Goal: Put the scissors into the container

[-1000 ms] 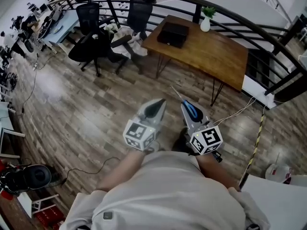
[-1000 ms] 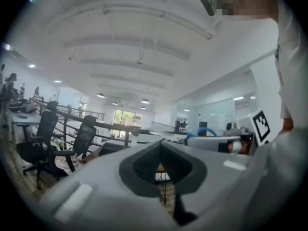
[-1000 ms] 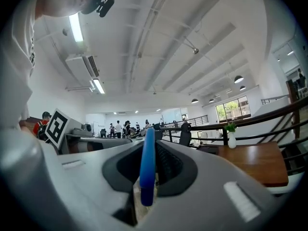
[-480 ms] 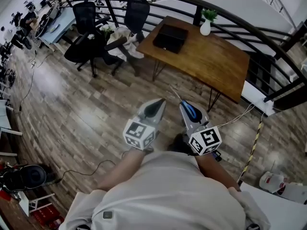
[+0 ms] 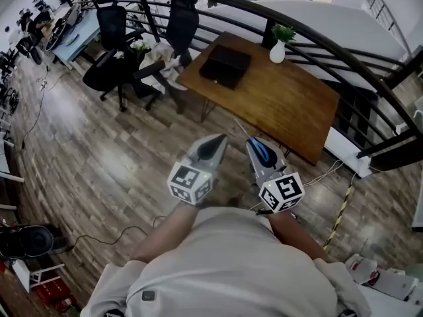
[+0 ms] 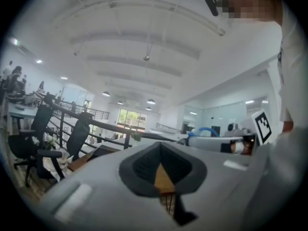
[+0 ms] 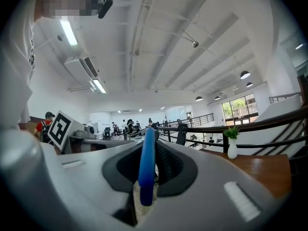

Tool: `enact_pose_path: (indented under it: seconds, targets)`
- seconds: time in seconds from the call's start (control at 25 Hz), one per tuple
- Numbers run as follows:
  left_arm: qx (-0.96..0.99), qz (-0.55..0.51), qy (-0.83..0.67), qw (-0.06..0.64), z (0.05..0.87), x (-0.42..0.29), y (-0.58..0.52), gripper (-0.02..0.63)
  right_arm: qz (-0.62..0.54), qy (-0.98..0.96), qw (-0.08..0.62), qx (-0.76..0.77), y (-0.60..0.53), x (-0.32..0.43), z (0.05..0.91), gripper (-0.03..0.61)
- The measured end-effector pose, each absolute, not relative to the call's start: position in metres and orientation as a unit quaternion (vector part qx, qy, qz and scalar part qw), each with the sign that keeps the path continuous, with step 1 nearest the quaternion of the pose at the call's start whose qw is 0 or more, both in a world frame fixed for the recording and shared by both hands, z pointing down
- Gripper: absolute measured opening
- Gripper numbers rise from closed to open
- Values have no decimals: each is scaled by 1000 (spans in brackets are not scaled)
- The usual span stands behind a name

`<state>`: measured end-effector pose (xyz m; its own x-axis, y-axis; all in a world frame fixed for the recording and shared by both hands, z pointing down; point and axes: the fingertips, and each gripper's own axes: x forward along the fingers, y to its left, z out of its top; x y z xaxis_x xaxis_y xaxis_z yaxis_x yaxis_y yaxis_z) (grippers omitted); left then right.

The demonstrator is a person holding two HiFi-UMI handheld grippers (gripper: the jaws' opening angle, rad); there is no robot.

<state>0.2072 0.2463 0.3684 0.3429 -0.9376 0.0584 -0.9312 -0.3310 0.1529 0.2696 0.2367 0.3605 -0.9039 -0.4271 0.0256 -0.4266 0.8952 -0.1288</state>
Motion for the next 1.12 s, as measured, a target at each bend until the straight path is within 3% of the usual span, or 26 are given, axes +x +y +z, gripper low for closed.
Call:
enact_pose_path:
  seconds: [0.52, 1.12]
  targets:
    - [818, -15, -569, 84, 367, 201, 206, 3, -59, 974, 0, -220, 205, 263, 362, 52]
    - [840, -7, -535, 85, 371, 118, 150, 3, -66, 969, -4, -238, 147, 167, 368, 52]
